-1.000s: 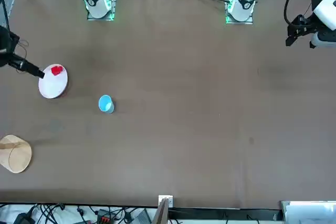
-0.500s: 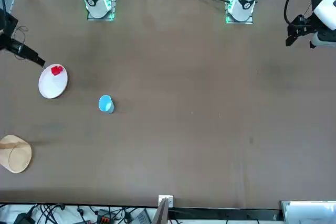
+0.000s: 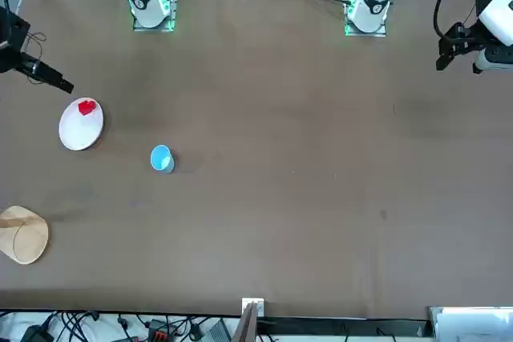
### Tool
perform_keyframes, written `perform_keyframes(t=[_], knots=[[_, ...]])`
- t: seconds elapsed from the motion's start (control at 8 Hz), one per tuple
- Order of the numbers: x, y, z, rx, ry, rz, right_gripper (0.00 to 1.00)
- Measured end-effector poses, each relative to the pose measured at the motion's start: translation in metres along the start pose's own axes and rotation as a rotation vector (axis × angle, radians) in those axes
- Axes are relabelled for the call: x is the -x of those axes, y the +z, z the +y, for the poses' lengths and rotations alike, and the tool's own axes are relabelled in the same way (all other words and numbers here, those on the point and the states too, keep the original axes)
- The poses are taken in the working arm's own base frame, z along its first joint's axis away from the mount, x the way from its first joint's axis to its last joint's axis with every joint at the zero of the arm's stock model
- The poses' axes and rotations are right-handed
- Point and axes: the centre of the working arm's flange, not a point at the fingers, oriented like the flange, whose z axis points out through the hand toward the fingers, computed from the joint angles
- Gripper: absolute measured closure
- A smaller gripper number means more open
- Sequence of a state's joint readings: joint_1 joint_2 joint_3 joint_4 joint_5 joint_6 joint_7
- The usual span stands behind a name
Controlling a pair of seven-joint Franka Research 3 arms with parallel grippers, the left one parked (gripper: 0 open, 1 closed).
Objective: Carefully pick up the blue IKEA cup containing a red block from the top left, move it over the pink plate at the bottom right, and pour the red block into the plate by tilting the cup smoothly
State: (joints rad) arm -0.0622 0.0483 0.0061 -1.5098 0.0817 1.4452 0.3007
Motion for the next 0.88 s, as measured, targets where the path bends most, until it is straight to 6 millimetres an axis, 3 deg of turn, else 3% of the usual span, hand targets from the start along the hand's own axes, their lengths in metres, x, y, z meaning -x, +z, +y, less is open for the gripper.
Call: perform_keyframes(t=[0.88], knots=[[-0.0012, -0.0037, 0.0022, 0.002, -0.108, 0.017, 0.00]])
